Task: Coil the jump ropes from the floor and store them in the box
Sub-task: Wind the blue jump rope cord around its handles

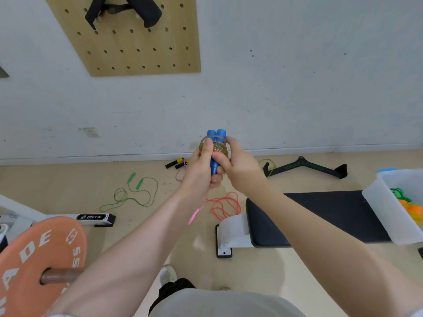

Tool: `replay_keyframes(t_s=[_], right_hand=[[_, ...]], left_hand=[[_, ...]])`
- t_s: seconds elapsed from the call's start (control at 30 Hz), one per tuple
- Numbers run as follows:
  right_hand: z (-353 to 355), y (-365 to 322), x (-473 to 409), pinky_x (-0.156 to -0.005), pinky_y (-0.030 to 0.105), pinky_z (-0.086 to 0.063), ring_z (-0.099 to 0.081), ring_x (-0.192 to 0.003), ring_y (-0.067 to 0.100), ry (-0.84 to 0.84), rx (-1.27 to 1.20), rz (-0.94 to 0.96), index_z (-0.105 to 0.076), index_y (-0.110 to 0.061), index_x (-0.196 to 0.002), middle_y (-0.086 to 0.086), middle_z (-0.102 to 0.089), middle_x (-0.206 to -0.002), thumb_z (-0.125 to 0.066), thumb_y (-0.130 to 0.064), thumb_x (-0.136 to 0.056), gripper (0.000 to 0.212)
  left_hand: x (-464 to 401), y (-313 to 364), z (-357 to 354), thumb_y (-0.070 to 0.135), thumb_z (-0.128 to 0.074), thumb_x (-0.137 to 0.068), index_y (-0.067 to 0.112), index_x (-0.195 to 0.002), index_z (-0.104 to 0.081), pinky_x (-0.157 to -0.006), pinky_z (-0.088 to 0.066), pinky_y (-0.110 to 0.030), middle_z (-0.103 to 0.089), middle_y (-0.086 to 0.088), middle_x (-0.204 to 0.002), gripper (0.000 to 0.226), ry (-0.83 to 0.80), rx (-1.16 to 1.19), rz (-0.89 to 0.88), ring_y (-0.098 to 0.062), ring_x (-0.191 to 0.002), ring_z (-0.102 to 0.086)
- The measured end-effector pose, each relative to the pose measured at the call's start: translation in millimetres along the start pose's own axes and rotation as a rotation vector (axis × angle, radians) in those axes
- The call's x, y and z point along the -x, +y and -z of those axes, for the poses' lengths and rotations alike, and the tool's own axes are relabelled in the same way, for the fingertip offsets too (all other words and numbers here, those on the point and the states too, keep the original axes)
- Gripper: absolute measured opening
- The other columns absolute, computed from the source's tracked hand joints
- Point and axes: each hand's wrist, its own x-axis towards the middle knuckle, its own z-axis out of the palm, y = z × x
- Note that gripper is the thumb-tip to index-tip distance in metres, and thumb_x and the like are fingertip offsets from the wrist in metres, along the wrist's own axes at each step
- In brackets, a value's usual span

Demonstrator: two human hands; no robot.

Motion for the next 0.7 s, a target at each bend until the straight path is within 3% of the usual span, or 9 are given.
replay_keyframes(t_s=[0.1, 0.13, 0.17, 0.27, 0.37, 0.43, 0.53, 0.63, 0.7], right_hand=[[0, 0, 6, -0.057, 0.030, -0.037, -0.052, -0.066, 0.024, 0.078, 0.617, 0.133, -0.013, -0.036, -0.145, 0.001, -0.044, -0.063, -0.025, -0.048, -0.098, 0.050], [1, 0, 5, -0.057, 0.031, -0.038, -0.052, -0.066, 0.025, 0.076, 0.694, 0.168, -0.013, -0.038, -0.145, 0.001, -0.042, -0.063, -0.023, -0.046, -0.099, 0.048], [2, 0, 3, -0.058, 0.032, -0.040, -0.053, -0.067, 0.024, 0.046, 0.674, 0.179, -0.017, -0.039, -0.144, 0.001, -0.043, -0.064, -0.025, -0.044, -0.099, 0.046], [10, 6, -4, -0.057, 0.019, -0.035, -0.049, -0.054, 0.003, -0.062, 0.159, 0.188, -0.040, -0.037, -0.137, -0.012, -0.050, -0.055, -0.043, -0.029, -0.097, 0.041], [9, 19, -3, -0.050, 0.011, -0.032, -0.043, -0.043, 0.000, -0.055, -0.105, 0.185, -0.036, -0.031, -0.138, -0.018, -0.045, -0.040, -0.049, -0.023, -0.095, 0.045], [2, 30, -2, -0.050, 0.014, -0.029, -0.035, -0.044, 0.004, -0.018, -0.258, 0.081, -0.039, -0.025, -0.128, -0.011, -0.039, -0.047, -0.047, -0.025, -0.096, 0.033], [0, 40, -2, -0.047, 0.017, -0.030, -0.033, -0.040, 0.001, -0.042, -0.285, -0.045, -0.049, -0.016, -0.096, -0.002, -0.035, -0.055, -0.043, -0.021, -0.098, 0.008], [9, 38, -2, -0.042, 0.008, -0.029, -0.035, -0.042, 0.000, -0.142, -0.173, -0.092, -0.052, -0.015, -0.078, -0.003, -0.036, -0.056, -0.041, -0.017, -0.098, 0.023], [10, 32, -2, -0.042, 0.009, -0.031, -0.036, -0.051, 0.005, -0.183, -0.059, -0.060, -0.052, -0.015, -0.078, -0.004, -0.039, -0.057, -0.044, -0.019, -0.097, 0.021]], left_hand=[[-3, 5, -4, 0.057, -0.034, -0.094, 0.025, -0.098, -0.055, -0.038, -0.017, -0.017, -0.038, 0.008, -0.050, 0.038, 0.001, 0.081, 0.152, -0.006, -0.035, -0.026], [-4, 7, -4, 0.057, -0.036, -0.094, 0.027, -0.096, -0.056, -0.038, -0.016, -0.017, -0.037, 0.009, -0.051, 0.037, 0.007, 0.084, 0.192, -0.005, -0.034, -0.026], [-4, 8, -3, 0.058, -0.037, -0.093, 0.027, -0.092, -0.057, -0.037, -0.016, -0.018, -0.037, 0.009, -0.051, 0.037, 0.009, 0.083, 0.225, -0.005, -0.034, -0.026], [-6, 7, 2, 0.062, -0.039, -0.090, 0.027, -0.088, -0.057, -0.036, -0.016, -0.016, -0.038, 0.007, -0.047, 0.039, -0.003, 0.127, 0.297, -0.005, -0.033, -0.023], [-10, 10, 10, 0.064, -0.039, -0.088, 0.018, -0.083, -0.053, -0.031, -0.017, -0.015, -0.039, 0.005, -0.045, 0.048, -0.041, 0.370, 0.342, -0.003, -0.027, -0.026], [-11, 14, 13, 0.065, -0.035, -0.088, 0.016, -0.080, -0.049, -0.032, -0.015, -0.015, -0.038, 0.006, -0.043, 0.052, -0.096, 0.523, 0.357, -0.003, -0.026, -0.025], [-6, 16, 14, 0.063, -0.035, -0.089, 0.017, -0.076, -0.047, -0.035, -0.012, -0.016, -0.036, 0.007, -0.042, 0.050, -0.163, 0.502, 0.319, -0.002, -0.026, -0.024], [-5, 8, 17, 0.061, -0.035, -0.091, 0.018, -0.081, -0.050, -0.034, -0.015, -0.016, -0.035, 0.006, -0.044, 0.047, -0.135, 0.379, 0.307, -0.002, -0.027, -0.023], [-9, 3, 21, 0.059, -0.035, -0.092, 0.019, -0.089, -0.053, -0.036, -0.015, -0.017, -0.036, 0.005, -0.046, 0.044, -0.085, 0.299, 0.273, -0.003, -0.029, -0.023]])
